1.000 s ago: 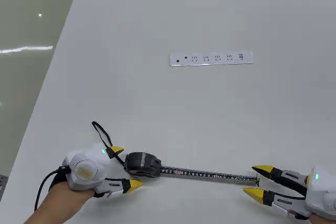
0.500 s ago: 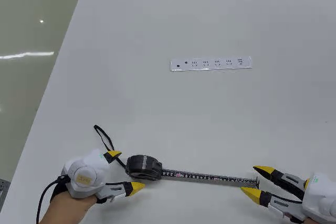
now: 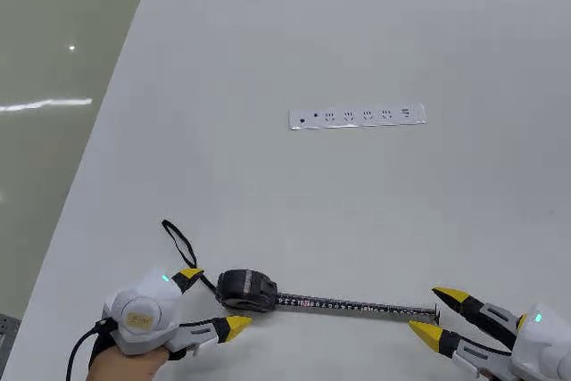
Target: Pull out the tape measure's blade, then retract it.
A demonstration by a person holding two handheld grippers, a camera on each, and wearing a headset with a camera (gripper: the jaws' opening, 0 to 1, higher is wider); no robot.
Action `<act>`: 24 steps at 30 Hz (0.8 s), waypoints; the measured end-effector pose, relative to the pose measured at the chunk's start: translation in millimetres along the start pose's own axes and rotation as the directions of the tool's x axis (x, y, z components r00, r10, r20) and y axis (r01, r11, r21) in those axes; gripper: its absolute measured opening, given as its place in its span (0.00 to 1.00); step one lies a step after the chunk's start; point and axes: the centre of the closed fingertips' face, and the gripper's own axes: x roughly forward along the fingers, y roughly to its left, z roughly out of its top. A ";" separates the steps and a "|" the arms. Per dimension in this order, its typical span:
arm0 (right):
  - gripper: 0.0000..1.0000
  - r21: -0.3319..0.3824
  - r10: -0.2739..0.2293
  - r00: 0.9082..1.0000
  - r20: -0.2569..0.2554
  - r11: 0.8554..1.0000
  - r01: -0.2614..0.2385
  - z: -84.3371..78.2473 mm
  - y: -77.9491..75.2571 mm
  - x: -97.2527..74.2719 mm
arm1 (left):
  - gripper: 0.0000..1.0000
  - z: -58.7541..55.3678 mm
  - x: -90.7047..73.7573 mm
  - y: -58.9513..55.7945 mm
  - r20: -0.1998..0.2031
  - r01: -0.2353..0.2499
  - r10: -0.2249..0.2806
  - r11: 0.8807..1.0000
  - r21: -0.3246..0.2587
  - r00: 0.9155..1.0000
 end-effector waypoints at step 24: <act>0.49 0.050 -0.100 0.995 0.028 0.994 0.099 5.3 7.3 -19.9 | 0.78 -6.8 -28.5 3.4 0.061 -0.122 0.130 0.985 -0.125 0.990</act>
